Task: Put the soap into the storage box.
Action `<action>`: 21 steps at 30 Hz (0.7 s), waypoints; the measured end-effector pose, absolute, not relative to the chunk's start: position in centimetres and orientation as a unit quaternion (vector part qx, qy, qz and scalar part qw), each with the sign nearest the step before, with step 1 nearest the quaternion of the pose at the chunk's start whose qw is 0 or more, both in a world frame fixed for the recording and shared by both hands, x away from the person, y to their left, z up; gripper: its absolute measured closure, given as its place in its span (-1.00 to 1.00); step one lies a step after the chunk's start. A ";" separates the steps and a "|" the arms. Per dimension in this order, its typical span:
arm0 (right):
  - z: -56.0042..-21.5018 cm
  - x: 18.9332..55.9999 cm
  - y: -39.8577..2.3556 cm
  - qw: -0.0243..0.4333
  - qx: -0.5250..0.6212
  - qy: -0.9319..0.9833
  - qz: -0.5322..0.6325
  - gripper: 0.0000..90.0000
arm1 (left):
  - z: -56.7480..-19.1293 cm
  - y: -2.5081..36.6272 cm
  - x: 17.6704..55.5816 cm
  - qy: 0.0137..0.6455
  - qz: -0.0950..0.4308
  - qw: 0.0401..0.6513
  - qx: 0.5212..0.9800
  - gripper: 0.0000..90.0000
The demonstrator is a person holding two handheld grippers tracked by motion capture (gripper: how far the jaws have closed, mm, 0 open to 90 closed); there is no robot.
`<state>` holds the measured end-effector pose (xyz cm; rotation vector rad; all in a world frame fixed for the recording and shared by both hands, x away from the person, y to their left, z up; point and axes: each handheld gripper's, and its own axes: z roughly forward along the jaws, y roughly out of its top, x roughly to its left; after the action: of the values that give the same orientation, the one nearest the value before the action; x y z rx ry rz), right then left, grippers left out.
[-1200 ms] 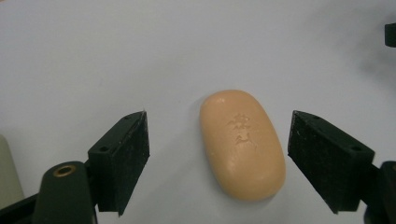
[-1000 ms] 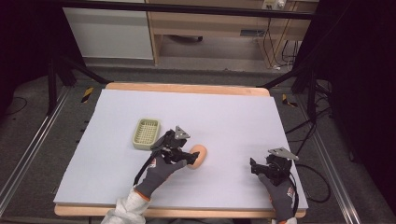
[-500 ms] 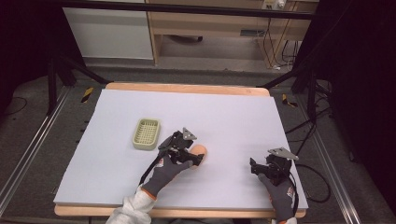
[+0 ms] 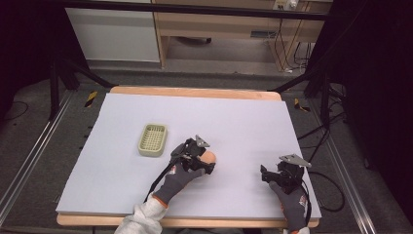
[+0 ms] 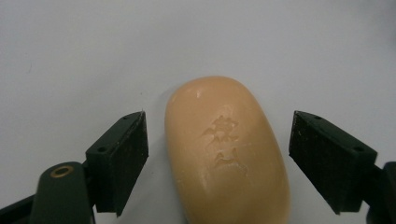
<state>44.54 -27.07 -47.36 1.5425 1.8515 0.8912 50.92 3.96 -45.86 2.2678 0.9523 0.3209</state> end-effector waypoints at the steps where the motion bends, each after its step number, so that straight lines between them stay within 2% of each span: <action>1: -47.4 44.6 -27.1 0.284 0.575 0.693 0.331 -0.85 | -46.1 3.8 51.0 0.367 0.120 0.324 0.864 -0.58; 21: -47.4 44.6 -27.1 0.282 0.576 0.692 0.331 -0.85 | -47.0 3.1 51.1 0.367 0.119 0.302 0.872 -0.45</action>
<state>44.59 -27.08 -47.40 1.5436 1.8527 0.8852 51.07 3.08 -47.04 2.3111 0.9744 0.3161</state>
